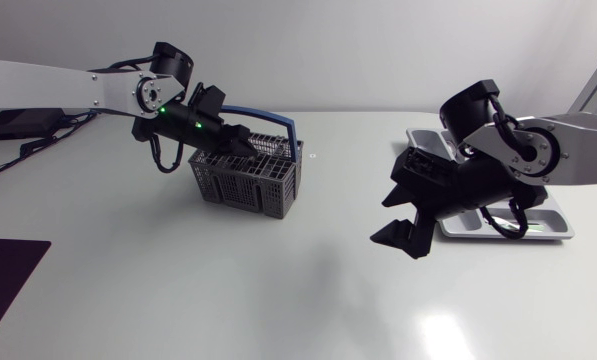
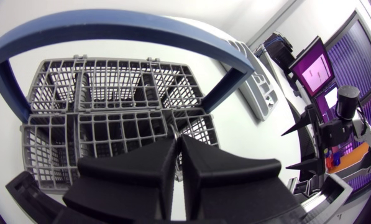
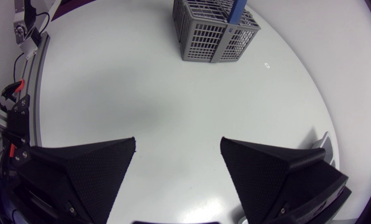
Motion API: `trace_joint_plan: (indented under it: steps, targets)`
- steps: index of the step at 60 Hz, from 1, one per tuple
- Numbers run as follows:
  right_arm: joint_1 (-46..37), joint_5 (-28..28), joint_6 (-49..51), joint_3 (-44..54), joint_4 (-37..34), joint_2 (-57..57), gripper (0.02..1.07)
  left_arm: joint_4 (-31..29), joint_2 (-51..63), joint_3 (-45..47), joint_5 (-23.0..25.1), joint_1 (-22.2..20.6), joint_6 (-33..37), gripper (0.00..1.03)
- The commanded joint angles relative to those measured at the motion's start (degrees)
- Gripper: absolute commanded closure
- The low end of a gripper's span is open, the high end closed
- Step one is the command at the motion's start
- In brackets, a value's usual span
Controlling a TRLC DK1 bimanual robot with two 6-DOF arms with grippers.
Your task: Unload the cutlery basket into the drawer organizer.
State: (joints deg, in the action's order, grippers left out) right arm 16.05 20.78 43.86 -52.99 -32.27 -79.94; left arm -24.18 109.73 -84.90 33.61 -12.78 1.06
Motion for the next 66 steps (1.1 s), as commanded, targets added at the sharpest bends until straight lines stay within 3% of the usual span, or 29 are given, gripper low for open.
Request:
trace_joint_plan:
  steps: [1,30,52,66]
  targets:
    - [0.5,-0.2,-1.3,1.8,0.6,-0.6,0.09,-0.1,-3.1,0.4,2.3,1.0,-0.9,0.99]
    - [1.6,-0.2,-1.7,1.5,0.5,0.3,0.07,-0.1,-8.9,1.8,13.6,5.4,-2.2,0.99]
    - [2.2,-0.3,-2.3,3.1,3.5,6.6,0.1,0.1,-20.8,6.7,14.0,5.1,-1.8,0.99]
    - [3.2,1.7,-3.4,2.0,2.5,8.2,0.12,-0.1,-27.6,11.6,16.1,1.6,0.7,0.99]
